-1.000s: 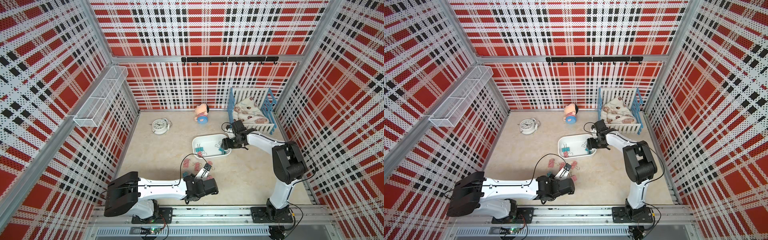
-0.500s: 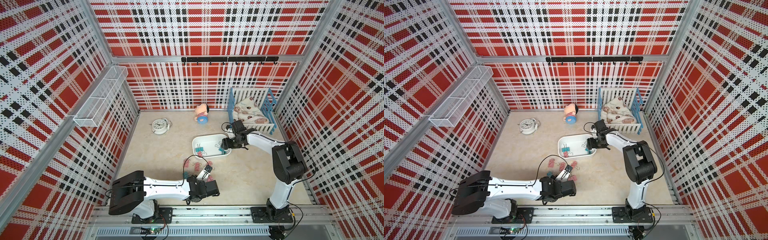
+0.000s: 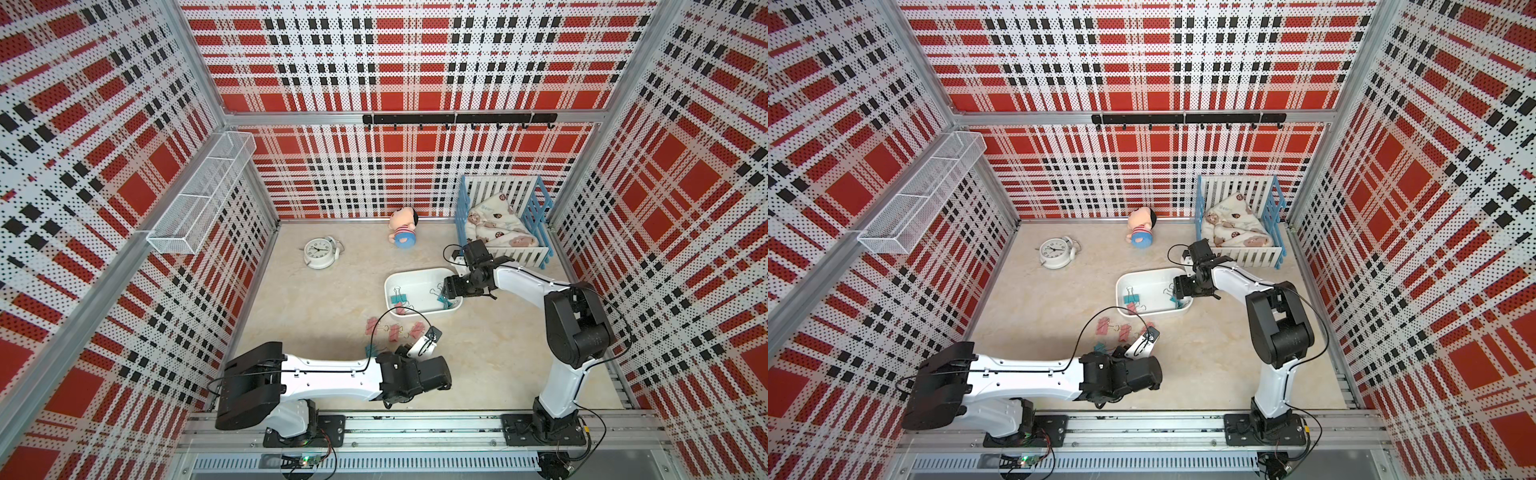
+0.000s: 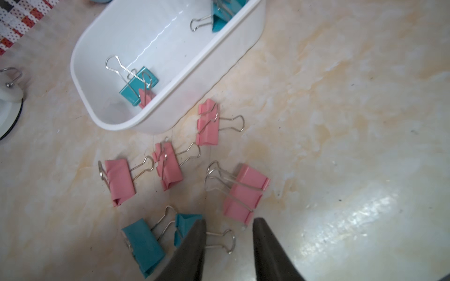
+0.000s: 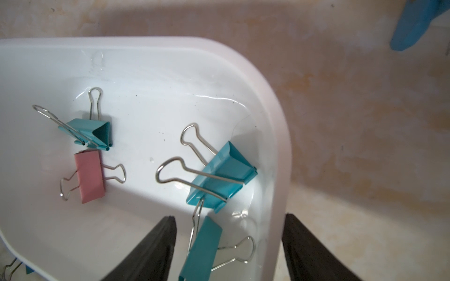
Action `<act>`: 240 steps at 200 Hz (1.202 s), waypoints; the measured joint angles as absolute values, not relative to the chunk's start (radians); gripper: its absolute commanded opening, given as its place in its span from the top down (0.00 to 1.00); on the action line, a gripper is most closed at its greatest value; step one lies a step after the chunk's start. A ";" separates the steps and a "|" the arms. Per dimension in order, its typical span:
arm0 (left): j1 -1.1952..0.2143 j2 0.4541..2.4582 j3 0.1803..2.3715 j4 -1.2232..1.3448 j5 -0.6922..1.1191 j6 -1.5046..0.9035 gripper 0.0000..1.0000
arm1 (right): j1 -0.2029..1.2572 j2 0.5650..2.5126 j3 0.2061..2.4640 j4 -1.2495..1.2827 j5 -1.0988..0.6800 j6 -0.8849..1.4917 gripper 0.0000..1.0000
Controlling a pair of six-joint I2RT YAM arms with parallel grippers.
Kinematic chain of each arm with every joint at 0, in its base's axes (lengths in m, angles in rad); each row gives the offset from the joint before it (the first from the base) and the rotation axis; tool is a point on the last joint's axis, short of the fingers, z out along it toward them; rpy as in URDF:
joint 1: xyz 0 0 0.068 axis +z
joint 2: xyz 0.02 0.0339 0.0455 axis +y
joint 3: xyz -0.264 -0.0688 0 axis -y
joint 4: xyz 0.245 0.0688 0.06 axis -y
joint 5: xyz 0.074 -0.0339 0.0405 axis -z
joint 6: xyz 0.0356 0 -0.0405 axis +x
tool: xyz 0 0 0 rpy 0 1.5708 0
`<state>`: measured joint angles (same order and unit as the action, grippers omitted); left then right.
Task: Take out the binder clips from the storage box
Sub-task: Place the binder clip at the center of the board, then pick up the binder clip from the storage box.
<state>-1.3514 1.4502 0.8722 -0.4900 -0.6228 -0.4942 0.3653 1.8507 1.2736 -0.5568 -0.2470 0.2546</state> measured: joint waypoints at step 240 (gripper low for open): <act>-0.662 1.905 1.180 0.122 0.219 -0.093 0.56 | 0.364 1.868 1.323 -0.586 -0.205 0.260 0.63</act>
<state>-0.6624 1.9053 1.1805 0.1223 0.2188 -0.0933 0.3641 1.8679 1.3231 -0.5858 -0.2050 0.2600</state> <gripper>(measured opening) 0.440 0.377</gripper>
